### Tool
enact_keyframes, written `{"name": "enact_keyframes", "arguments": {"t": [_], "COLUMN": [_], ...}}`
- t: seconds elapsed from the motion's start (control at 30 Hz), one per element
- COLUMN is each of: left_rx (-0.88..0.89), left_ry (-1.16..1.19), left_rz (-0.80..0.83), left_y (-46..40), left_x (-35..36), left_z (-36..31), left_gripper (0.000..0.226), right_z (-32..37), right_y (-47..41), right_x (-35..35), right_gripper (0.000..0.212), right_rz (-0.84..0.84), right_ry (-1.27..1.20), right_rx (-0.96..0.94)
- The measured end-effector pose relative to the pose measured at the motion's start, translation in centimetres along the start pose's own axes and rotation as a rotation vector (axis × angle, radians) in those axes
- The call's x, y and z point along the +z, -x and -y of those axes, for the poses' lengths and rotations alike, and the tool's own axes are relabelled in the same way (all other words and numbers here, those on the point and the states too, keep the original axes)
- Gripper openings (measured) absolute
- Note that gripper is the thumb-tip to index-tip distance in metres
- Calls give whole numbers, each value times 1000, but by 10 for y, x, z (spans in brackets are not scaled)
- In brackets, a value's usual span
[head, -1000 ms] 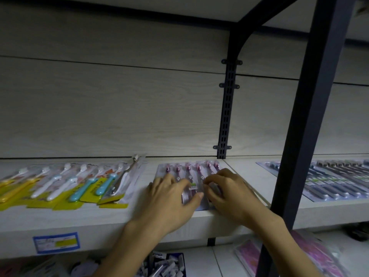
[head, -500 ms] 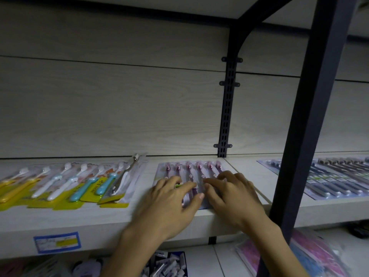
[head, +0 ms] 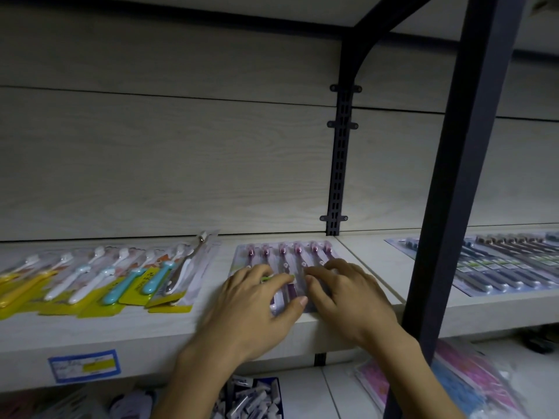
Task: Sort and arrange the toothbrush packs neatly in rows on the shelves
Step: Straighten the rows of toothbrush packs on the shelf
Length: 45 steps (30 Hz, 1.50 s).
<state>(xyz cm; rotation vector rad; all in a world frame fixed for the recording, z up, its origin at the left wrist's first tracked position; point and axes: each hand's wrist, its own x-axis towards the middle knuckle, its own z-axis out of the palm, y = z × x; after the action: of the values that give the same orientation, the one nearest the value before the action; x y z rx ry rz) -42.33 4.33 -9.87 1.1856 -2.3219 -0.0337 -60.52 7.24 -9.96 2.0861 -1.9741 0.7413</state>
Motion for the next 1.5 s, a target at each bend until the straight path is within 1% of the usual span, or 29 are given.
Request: {"name": "enact_keyframes", "arguments": {"t": [0.17,0.3,0.43,0.57,0.6,0.7,0.77,0.87,0.97,1.13,1.23,1.27,1.37,1.5], "left_rx": [-4,2,4,20,27,46,57,55,48,38,37,36,35,39], "left_ry": [27,-18,-22,-40,-46,-65,-81,-92,-105,-127,-101,-89,-55,-49], "left_rz": [-9,-15,-30,-59,-61,-48,-36,-7,25,79,104,107,104,74], "left_y": [2,3,4,4,4,5,4,2,0,-4,-5,-5,-5,-4], "left_x": [-3,-5,-6,-5,-5,-3,-4,-4,-4,-4,-4,-4,-4,-6], "left_z": [-1,-1,0,1,1,0,1,-2,-8,-14,-19,-20,-19,-20], "left_gripper": [58,57,56,58,59,62,64,64,64,64,63,62,60,56], "right_z": [1,1,-1,1,2,2,1,-2,-5,-3,-4,-4,-8,-10], "right_y": [5,7,6,6,6,6,4,2,2,4,6,7,6,5], "right_x": [-1,-1,0,0,-1,0,0,-4,-10,-22,-27,-27,-25,-23], "right_gripper": [61,51,63,53,52,60,53,39,33,30,29,29,27,29], "right_rz": [-48,-46,-25,-43,-48,-79,-83,-47,-8,27,77,81,54,33], "right_ry": [-1,2,0,-13,-18,-36,-49,-44,-51,-44,14,0,-62,-50], "right_rx": [-14,-3,-8,-6,-3,-32,-49,-59,-54,-60,-106,-95,-41,-35]}}
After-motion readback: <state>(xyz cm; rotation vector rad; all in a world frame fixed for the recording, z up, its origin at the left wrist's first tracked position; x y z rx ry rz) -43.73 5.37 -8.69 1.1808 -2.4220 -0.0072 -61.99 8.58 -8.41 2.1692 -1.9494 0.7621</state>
